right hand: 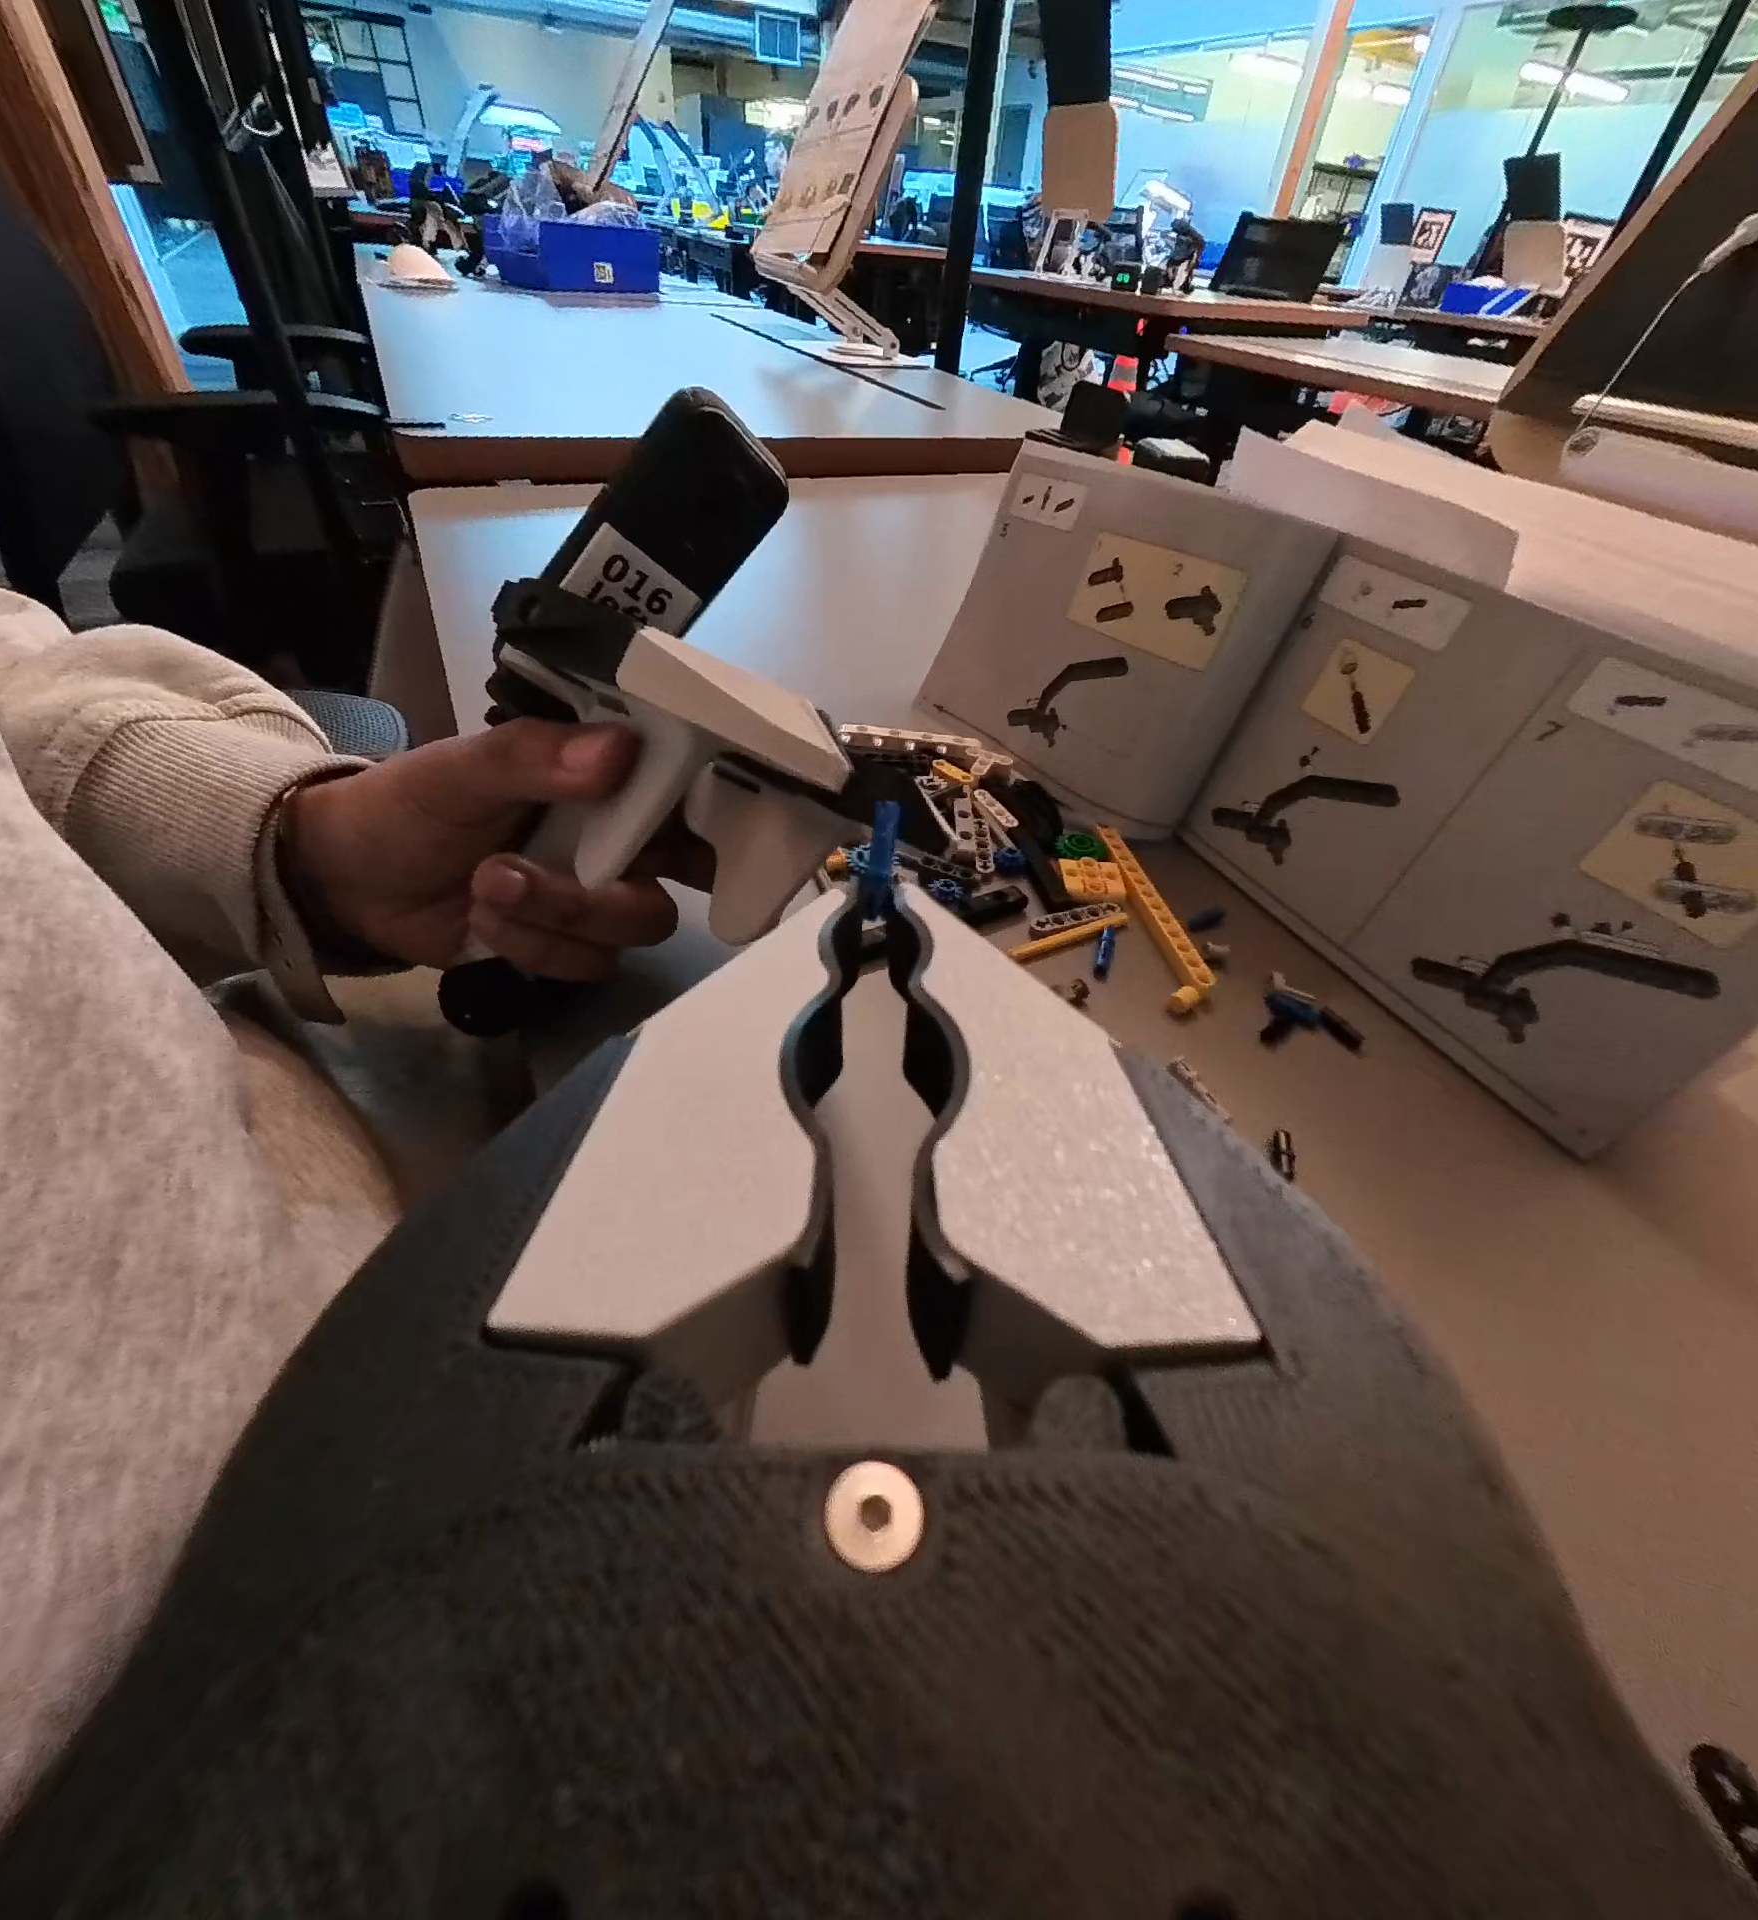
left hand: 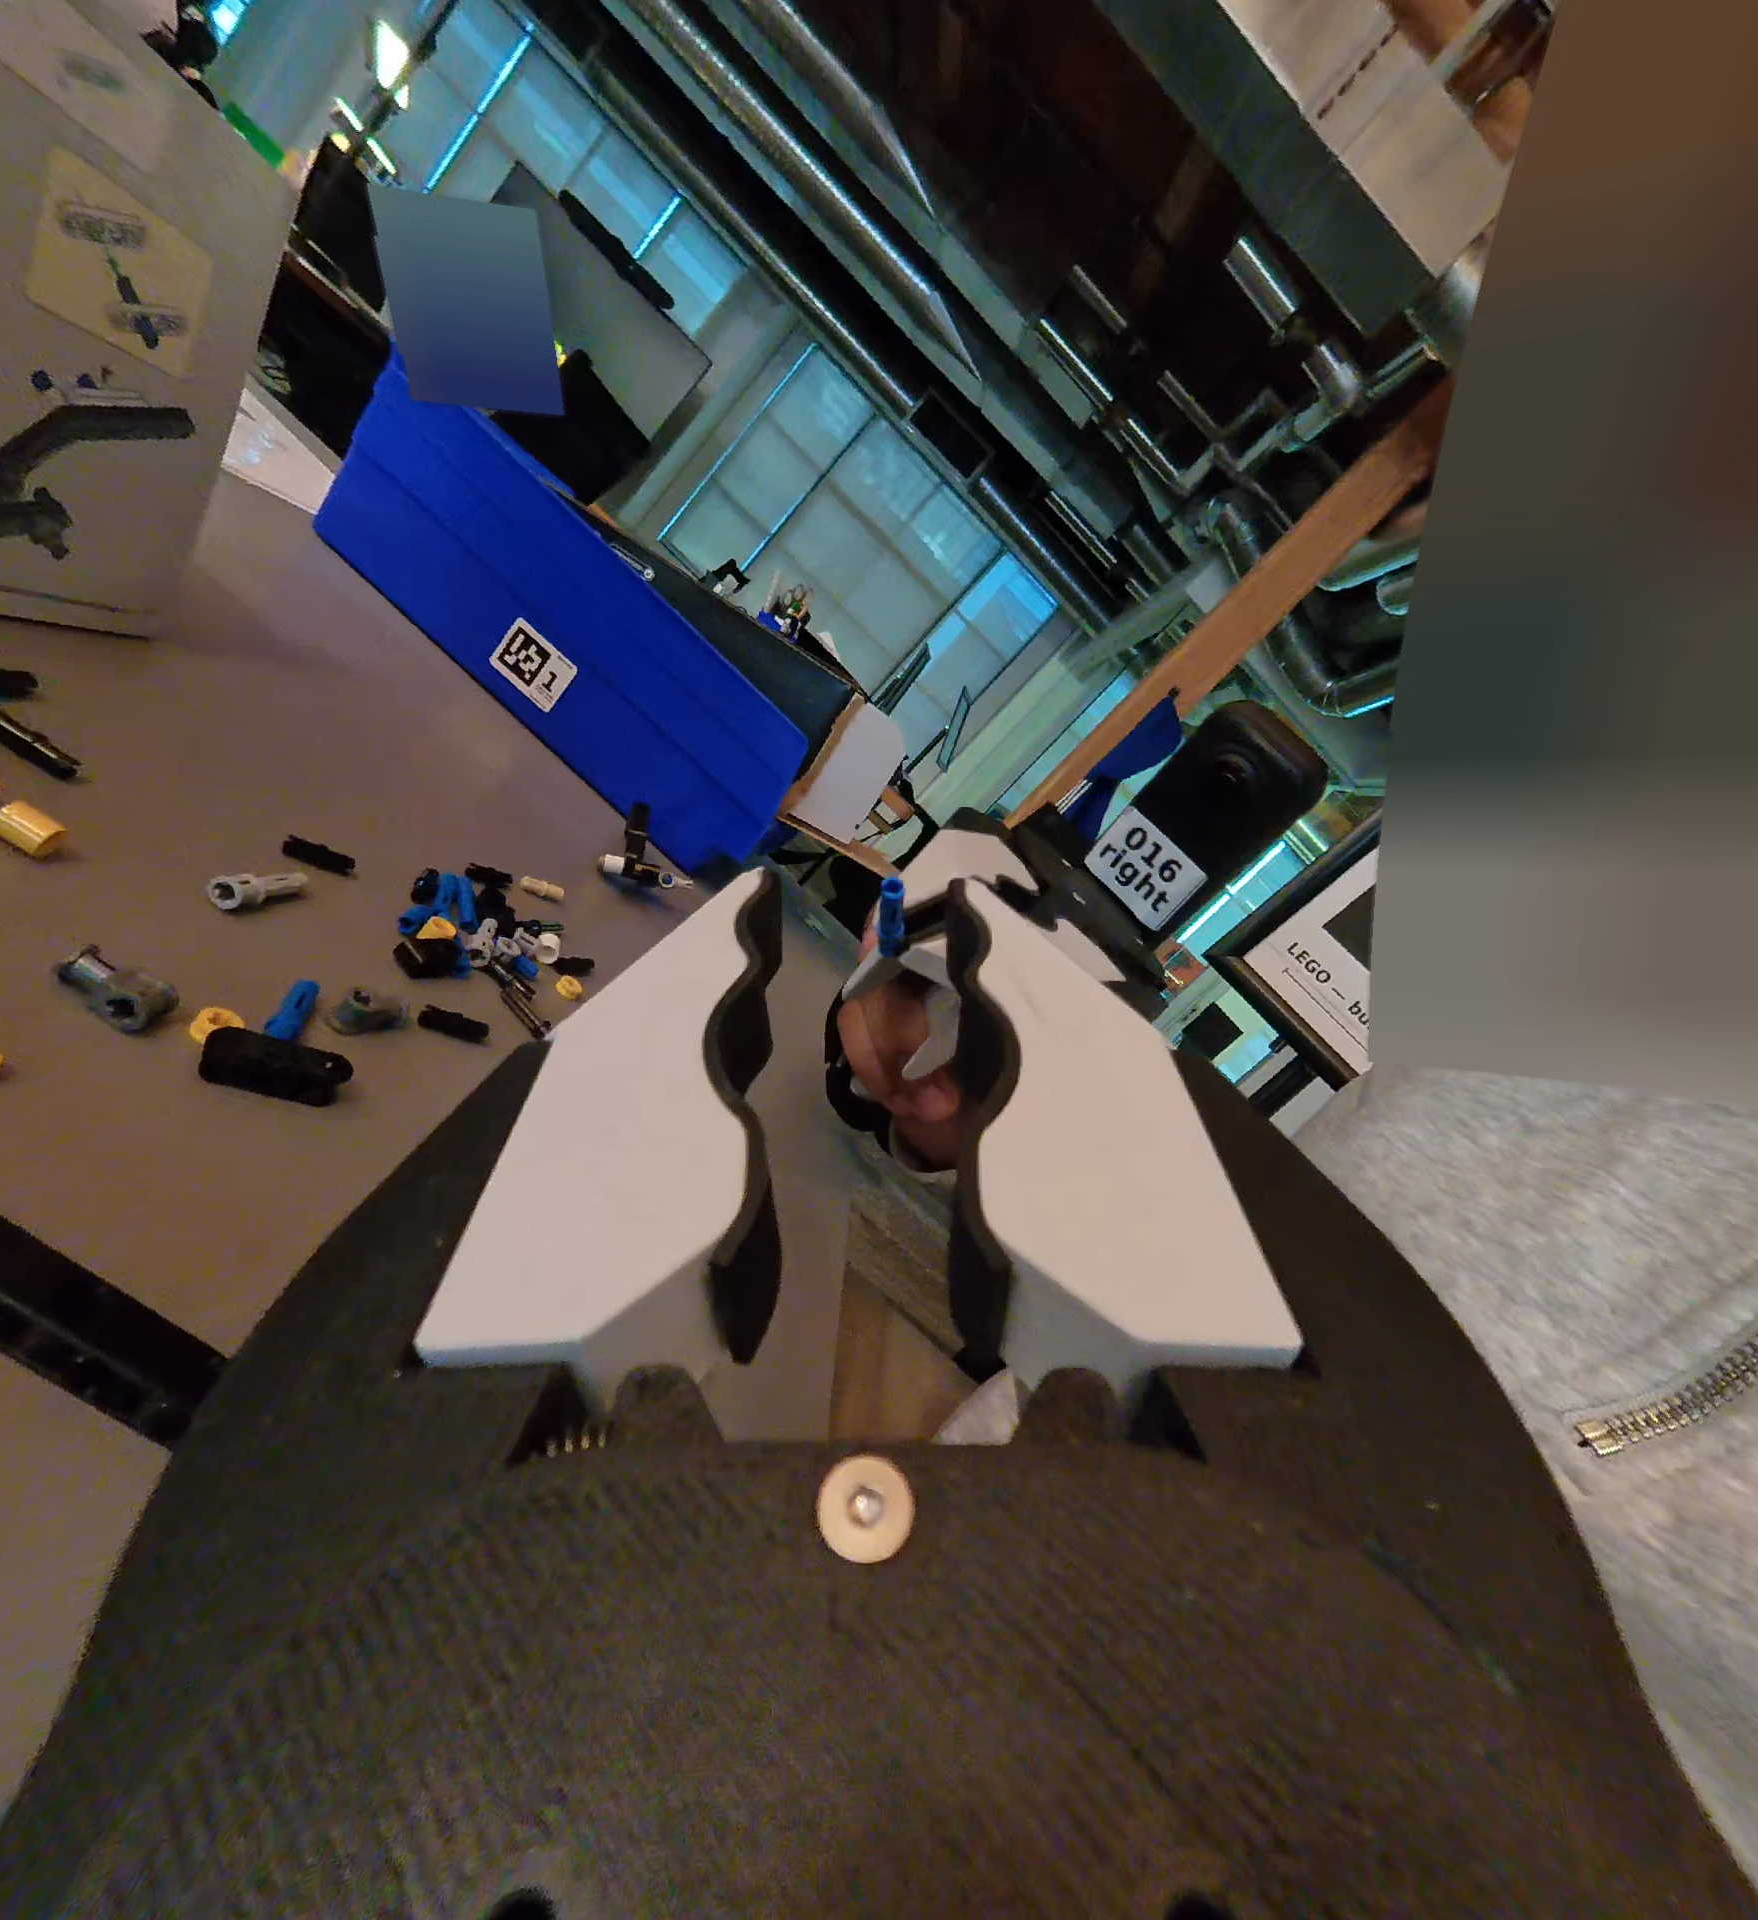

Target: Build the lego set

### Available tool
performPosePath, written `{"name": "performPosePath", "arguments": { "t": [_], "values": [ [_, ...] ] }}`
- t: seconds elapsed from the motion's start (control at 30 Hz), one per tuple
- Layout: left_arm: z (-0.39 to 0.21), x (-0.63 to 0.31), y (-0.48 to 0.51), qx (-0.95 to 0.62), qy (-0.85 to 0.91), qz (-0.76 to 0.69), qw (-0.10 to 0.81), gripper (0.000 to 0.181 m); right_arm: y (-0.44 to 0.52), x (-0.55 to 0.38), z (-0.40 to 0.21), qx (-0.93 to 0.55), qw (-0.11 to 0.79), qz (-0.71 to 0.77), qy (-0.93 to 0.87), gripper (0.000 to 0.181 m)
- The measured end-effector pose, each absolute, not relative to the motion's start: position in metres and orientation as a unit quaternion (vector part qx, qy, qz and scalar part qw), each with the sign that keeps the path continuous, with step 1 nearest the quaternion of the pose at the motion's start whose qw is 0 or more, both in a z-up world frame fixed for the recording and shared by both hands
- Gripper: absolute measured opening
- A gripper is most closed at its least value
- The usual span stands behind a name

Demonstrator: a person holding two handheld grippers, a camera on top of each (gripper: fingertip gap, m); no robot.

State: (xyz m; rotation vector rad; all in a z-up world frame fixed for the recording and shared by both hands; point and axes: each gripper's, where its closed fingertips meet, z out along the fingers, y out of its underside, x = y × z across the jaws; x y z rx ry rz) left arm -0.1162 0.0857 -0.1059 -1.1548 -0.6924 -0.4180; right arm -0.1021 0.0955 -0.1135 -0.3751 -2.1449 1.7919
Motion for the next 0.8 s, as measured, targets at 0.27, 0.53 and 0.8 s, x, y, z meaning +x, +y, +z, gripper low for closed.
{"name": "performPosePath", "arguments": {
  "t": [0.27, 0.53, 0.8],
  "values": [
    [-0.1060, -0.1165, 0.0855, -0.529, -0.319, -0.196, 0.762, 0.029, 0.0990, -0.1045, -0.1123, -0.143, 0.151, 0.637, -0.743, 0.002],
    [-0.1068, -0.1176, 0.0856, -0.527, -0.323, -0.202, 0.759, 0.029, 0.0992, -0.1049, -0.1148, -0.147, 0.146, 0.635, -0.745, 0.002],
    [-0.1078, -0.1133, 0.0892, -0.536, -0.314, -0.216, 0.753, 0.024, 0.0977, -0.1037, -0.1191, -0.145, 0.142, 0.628, -0.752, 0.002]
  ]
}}
